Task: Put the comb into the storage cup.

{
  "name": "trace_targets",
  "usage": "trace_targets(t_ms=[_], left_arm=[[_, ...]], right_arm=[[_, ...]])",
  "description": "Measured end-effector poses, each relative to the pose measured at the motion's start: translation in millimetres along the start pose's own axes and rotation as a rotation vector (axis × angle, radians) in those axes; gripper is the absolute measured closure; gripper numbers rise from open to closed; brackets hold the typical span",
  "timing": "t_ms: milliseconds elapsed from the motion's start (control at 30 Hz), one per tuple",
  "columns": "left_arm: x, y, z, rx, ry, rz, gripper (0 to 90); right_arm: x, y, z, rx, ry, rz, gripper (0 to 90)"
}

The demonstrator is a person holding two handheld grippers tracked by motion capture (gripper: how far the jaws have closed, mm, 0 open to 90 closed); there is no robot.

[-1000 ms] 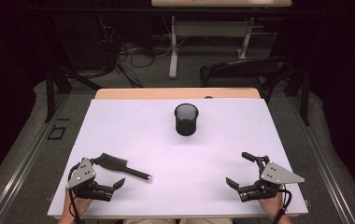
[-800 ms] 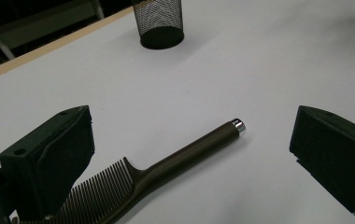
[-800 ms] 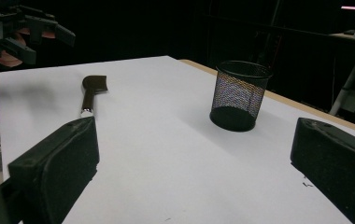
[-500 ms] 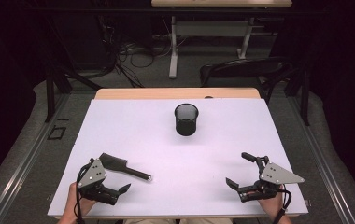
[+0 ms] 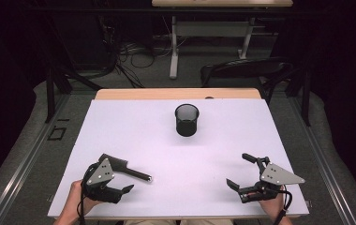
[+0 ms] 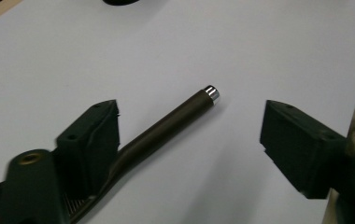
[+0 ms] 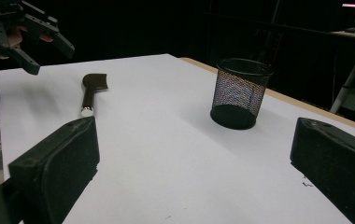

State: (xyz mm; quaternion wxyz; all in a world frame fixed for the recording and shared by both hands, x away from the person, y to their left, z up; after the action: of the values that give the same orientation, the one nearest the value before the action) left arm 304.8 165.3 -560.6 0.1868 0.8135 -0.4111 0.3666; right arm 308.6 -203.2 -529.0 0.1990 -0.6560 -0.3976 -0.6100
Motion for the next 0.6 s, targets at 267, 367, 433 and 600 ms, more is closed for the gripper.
trace_targets(t_ms=[267, 367, 433, 600], left_arm=[[-2.6, 5.0, 6.3, -0.048, -0.082, 0.046, 73.0], [-4.3, 5.7, 11.4, -0.06, -0.129, 0.071, 88.1], [-4.5, 5.5, 14.6, -0.063, -0.149, 0.078, 89.9], [-7.7, 2.5, 24.1, -0.055, -0.223, 0.101, 90.0]], right_arm=[[-0.4, 0.3, -0.2, -0.002, -0.001, 0.0, 1.0], [-0.8, 0.2, -0.1, -0.002, -0.003, 0.002, 1.1], [-0.7, 0.2, -0.1, -0.003, -0.003, 0.002, 1.1], [-0.7, 0.8, -0.3, -0.006, -0.003, -0.002, 1.1]])
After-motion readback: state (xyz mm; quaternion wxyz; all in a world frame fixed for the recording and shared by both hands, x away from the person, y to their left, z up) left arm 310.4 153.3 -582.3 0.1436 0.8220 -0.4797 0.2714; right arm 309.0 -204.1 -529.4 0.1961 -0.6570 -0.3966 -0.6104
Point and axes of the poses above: each handheld gripper's, and its own axes: z roughly forward along the jaws, x roughly out of its top, y roughly to its right, the point moved 9 cm from there along z, roughly forward along the jaws, and after that the axes turned 9 degrees about -z, right-handed, at the moved point
